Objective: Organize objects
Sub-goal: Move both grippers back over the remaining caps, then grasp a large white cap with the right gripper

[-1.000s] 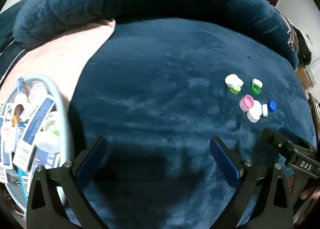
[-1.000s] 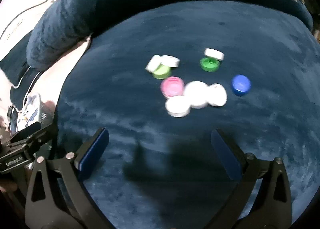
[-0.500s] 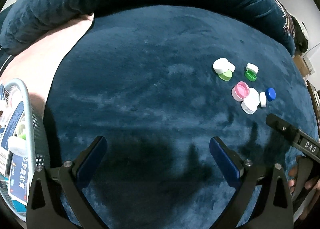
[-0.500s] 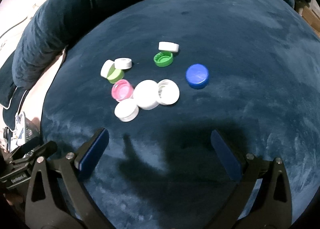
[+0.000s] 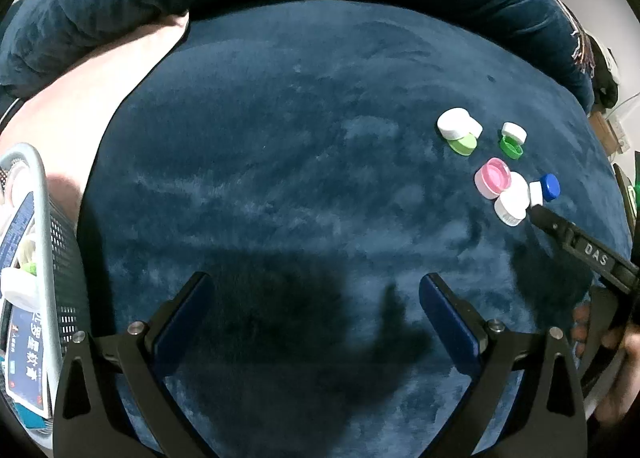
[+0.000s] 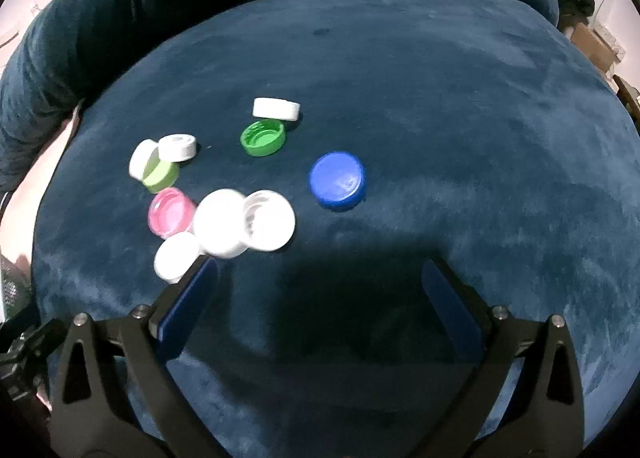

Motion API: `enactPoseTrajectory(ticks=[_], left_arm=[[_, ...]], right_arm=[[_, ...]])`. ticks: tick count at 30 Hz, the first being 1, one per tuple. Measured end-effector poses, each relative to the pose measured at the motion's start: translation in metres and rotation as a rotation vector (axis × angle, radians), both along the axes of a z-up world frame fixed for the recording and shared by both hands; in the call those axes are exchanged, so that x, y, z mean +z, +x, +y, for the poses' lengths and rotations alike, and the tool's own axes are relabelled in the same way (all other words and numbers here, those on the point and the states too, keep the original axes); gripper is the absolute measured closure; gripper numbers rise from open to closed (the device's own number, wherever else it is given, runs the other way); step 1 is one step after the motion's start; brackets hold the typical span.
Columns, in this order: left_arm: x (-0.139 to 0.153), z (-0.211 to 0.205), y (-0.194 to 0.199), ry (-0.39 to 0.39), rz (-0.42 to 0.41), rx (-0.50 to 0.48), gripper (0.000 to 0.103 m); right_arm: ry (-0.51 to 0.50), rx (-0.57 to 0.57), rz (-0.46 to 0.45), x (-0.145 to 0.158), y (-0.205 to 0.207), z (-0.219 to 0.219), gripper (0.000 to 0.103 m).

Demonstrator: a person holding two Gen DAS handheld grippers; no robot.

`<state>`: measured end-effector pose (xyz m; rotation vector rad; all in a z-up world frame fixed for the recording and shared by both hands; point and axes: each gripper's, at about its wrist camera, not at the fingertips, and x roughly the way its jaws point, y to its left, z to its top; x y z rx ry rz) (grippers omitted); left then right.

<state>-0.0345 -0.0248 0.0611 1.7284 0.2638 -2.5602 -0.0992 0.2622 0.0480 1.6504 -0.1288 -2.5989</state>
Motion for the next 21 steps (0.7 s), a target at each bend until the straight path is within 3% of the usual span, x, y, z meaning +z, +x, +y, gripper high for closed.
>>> enactPoseTrajectory(ticks=[6, 11, 15, 21], left_arm=[[-0.008, -0.006, -0.003, 0.012, -0.014, 0.015, 0.0], [-0.011, -0.007, -0.006, 0.02, -0.019, 0.018, 0.0], [-0.012, -0.005, -0.007, 0.022, -0.019, 0.019, 0.0], [-0.015, -0.002, -0.009, 0.024, -0.019, 0.017, 0.0]], right_arm=[[0.018, 0.04, 0.022, -0.005, -0.009, -0.01, 0.0], [0.07, 0.162, 0.036, -0.008, -0.007, -0.039, 0.0], [0.049, 0.255, 0.06, -0.003, 0.002, -0.051, 0.0], [-0.082, 0.131, 0.047, -0.001, -0.005, -0.013, 0.0]])
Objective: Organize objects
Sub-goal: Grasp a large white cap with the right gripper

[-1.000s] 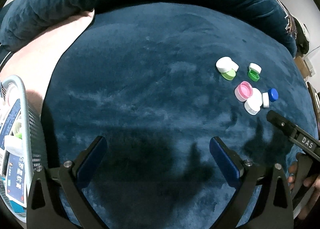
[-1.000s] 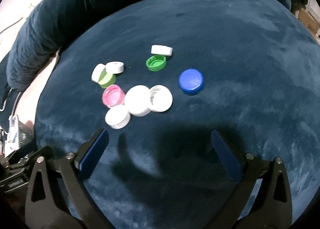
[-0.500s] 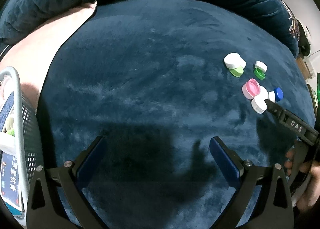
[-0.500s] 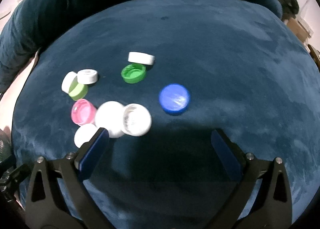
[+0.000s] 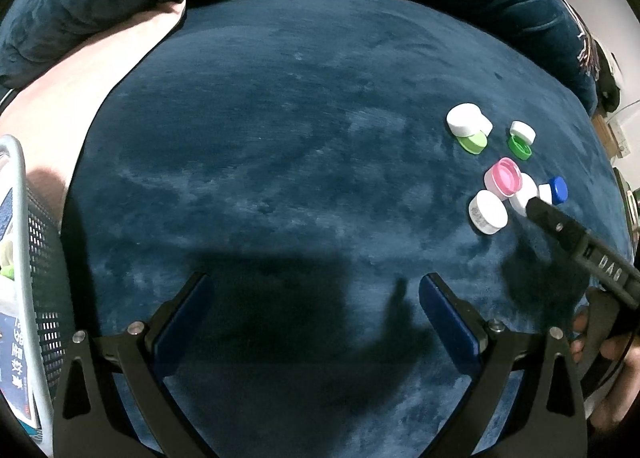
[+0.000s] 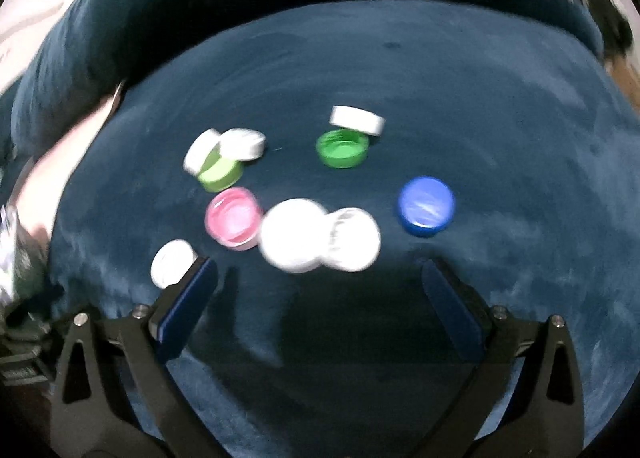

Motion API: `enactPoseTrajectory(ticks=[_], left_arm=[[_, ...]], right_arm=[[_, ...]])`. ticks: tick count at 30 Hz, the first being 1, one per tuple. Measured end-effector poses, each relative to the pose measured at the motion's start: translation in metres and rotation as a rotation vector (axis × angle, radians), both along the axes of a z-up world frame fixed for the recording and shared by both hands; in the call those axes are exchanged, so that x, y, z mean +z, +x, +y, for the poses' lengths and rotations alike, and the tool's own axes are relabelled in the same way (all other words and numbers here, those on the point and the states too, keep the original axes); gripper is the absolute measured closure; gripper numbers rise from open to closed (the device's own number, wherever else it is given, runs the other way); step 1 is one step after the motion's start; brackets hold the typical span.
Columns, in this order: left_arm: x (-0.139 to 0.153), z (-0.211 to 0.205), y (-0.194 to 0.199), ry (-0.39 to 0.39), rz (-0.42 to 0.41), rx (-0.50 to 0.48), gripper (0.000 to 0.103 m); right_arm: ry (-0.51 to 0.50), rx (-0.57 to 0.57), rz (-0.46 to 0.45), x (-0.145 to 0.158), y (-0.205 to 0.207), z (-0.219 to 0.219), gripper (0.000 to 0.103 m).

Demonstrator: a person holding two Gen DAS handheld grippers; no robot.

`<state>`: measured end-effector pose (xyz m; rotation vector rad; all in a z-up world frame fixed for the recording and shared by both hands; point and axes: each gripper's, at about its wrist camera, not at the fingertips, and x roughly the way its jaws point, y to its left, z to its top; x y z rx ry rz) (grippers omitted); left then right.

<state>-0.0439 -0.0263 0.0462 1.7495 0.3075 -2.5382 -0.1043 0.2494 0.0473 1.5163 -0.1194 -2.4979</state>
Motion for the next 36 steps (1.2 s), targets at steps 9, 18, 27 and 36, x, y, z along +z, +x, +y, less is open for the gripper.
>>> enactPoseTrajectory(ticks=[9, 18, 27, 36], left_arm=[[-0.003, 0.007, -0.005, 0.0, -0.007, -0.009, 0.0], [-0.003, 0.009, -0.003, 0.01, -0.004, -0.002, 0.0], [0.007, 0.043, -0.011, -0.025, 0.085, -0.101, 0.001], [0.001, 0.095, -0.036, -0.018, 0.163, -0.222, 0.008]], right_arm=[[-0.125, -0.062, 0.003, 0.001, 0.002, 0.018, 0.016], [-0.137, -0.044, -0.015, 0.002, 0.005, 0.016, 0.071], [-0.092, -0.039, -0.04, 0.009, 0.017, 0.014, 0.071], [-0.053, -0.072, -0.041, 0.006, 0.016, 0.018, 0.071]])
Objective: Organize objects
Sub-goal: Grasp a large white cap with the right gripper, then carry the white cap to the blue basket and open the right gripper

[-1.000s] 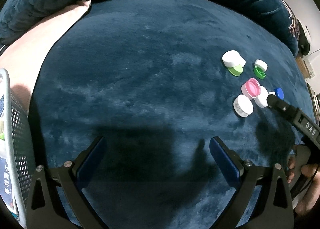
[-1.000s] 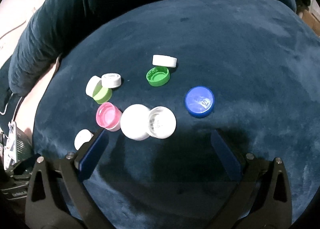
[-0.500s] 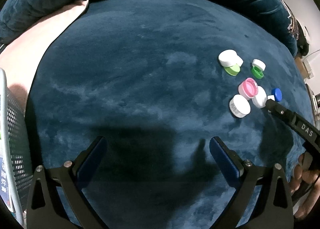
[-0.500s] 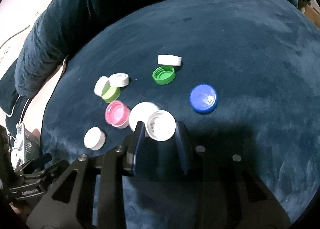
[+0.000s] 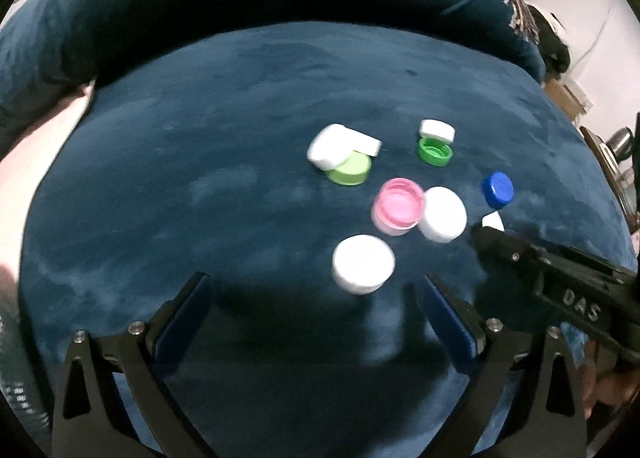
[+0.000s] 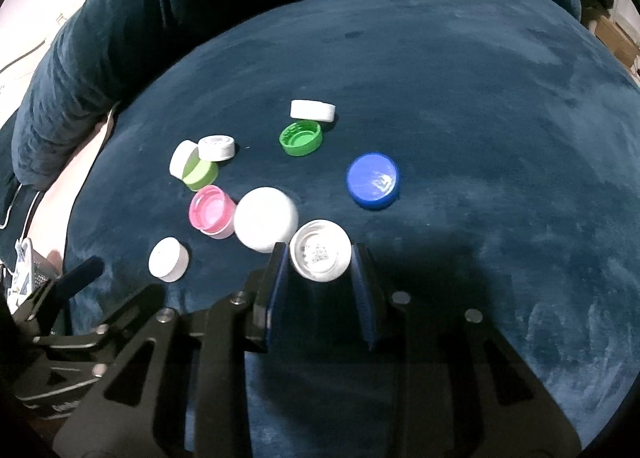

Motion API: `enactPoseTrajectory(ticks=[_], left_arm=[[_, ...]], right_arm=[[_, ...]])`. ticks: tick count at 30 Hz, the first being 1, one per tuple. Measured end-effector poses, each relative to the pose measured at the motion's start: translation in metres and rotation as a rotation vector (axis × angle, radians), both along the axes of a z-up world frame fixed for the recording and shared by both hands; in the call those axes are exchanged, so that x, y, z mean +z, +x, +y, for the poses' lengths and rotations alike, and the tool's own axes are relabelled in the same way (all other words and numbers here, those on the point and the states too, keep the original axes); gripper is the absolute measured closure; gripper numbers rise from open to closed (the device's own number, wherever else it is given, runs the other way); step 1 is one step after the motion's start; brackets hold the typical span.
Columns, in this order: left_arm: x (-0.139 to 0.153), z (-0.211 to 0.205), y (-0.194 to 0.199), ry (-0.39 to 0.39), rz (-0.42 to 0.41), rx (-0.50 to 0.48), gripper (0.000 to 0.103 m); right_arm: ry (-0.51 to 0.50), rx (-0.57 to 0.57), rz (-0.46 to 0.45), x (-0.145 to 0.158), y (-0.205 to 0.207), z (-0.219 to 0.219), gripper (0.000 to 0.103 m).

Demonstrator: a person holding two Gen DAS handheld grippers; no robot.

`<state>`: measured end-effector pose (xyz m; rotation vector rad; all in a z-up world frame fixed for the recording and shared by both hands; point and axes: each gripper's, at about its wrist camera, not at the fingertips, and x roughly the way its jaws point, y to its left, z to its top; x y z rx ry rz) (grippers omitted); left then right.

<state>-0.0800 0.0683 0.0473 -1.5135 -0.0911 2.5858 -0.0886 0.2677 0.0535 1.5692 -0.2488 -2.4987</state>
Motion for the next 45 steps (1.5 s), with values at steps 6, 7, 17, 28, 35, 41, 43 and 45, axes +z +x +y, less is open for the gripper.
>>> enactPoseTrajectory(ticks=[6, 7, 17, 28, 35, 41, 43, 45], left_arm=[[-0.006, 0.004, -0.01, 0.01, 0.012, 0.002, 0.07], [-0.004, 0.002, -0.01, 0.01, 0.013, 0.003, 0.073], [0.01, -0.018, 0.012, 0.029, 0.019, 0.044, 0.073], [0.05, -0.095, 0.056, -0.021, 0.082, 0.177, 0.073], [0.072, -0.163, 0.094, -0.034, 0.103, 0.304, 0.073], [0.098, -0.237, 0.133, -0.022, 0.144, 0.479, 0.073], [0.107, -0.258, 0.145, -0.021, 0.165, 0.531, 0.073], [0.116, -0.281, 0.157, -0.024, 0.188, 0.59, 0.073]], right_arm=[[-0.003, 0.003, -0.008, -0.002, 0.0, 0.0, 0.069], [-0.002, 0.006, -0.012, -0.003, -0.001, -0.001, 0.069], [-0.005, 0.055, 0.02, 0.006, 0.003, -0.011, 0.073], [-0.061, 0.153, 0.055, 0.032, 0.015, -0.067, 0.073], [-0.098, 0.295, 0.082, 0.053, 0.029, -0.142, 0.073], [-0.144, 0.449, 0.111, 0.073, 0.051, -0.22, 0.073], [-0.164, 0.497, 0.117, 0.078, 0.059, -0.242, 0.073], [-0.198, 0.559, 0.122, 0.085, 0.07, -0.271, 0.073]])
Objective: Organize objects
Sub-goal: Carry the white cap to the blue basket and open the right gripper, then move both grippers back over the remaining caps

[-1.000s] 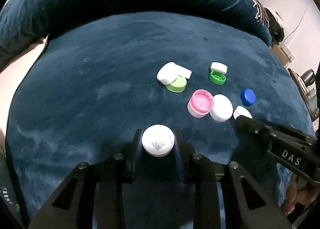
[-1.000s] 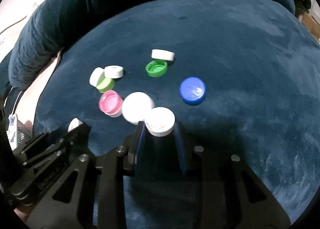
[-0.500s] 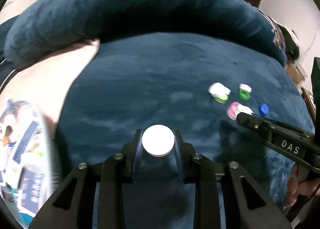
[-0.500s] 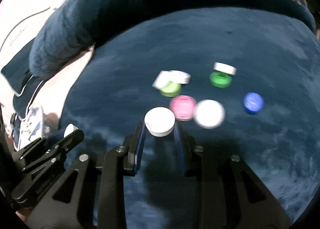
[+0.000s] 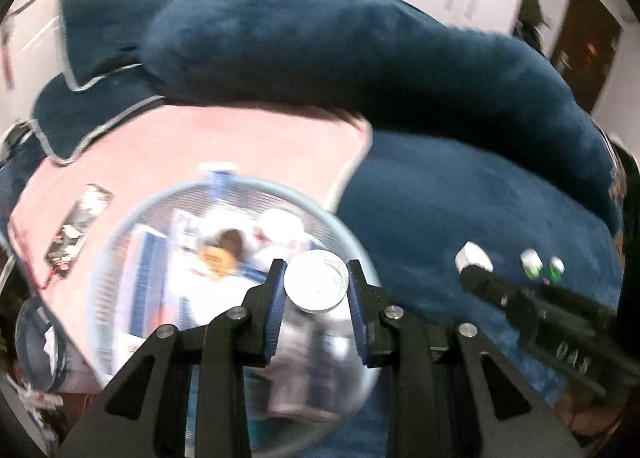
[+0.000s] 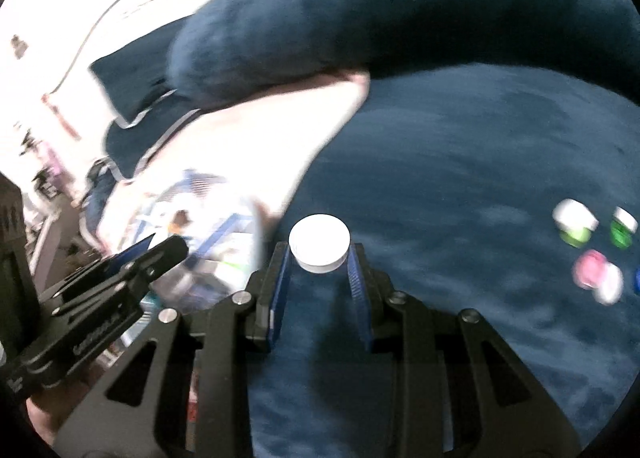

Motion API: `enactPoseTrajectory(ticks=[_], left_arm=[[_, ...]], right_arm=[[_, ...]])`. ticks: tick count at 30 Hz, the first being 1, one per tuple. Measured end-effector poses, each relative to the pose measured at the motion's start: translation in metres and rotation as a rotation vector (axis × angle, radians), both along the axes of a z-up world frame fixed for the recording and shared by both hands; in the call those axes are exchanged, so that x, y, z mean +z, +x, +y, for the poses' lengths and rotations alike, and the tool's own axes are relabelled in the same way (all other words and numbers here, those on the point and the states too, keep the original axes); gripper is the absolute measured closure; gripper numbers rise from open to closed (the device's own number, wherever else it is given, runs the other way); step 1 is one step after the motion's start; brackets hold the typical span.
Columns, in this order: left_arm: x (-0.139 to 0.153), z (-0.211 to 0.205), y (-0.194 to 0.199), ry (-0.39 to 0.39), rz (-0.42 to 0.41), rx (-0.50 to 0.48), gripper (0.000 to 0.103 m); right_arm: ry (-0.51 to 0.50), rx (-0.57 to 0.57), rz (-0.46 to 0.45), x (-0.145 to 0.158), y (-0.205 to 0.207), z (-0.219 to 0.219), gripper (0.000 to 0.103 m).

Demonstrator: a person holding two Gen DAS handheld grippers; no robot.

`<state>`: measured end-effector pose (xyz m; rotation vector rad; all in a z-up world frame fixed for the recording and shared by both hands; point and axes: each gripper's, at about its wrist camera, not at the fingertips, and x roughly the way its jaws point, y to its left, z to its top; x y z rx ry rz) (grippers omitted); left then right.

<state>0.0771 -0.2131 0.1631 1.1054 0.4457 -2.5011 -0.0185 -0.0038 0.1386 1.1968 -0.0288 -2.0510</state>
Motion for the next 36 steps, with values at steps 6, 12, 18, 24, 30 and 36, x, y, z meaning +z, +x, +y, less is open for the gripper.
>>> enactPoseTrajectory(ticks=[6, 12, 18, 24, 30, 36], left_arm=[[-0.004, -0.04, 0.017, 0.022, -0.012, 0.103, 0.046], [-0.015, -0.036, 0.019, -0.038, -0.092, 0.131, 0.001], [-0.016, -0.023, 0.016, -0.043, -0.102, 0.093, 0.001], [-0.012, -0.007, 0.01, -0.053, -0.103, 0.063, 0.001], [-0.011, 0.012, 0.0, -0.059, -0.109, 0.023, 0.001], [-0.012, 0.03, -0.011, -0.054, -0.115, -0.014, 0.001]], right_arm=[[-0.182, 0.173, -0.049, 0.009, 0.015, -0.048, 0.069], [-0.164, 0.073, 0.006, 0.014, 0.015, -0.037, 0.01], [0.015, 0.01, 0.073, 0.001, 0.01, -0.022, 0.0], [0.044, -0.012, 0.055, -0.004, 0.008, -0.011, 0.0], [0.037, -0.042, 0.053, 0.0, 0.006, 0.009, 0.0], [0.041, -0.09, 0.04, -0.003, -0.002, 0.032, 0.0]])
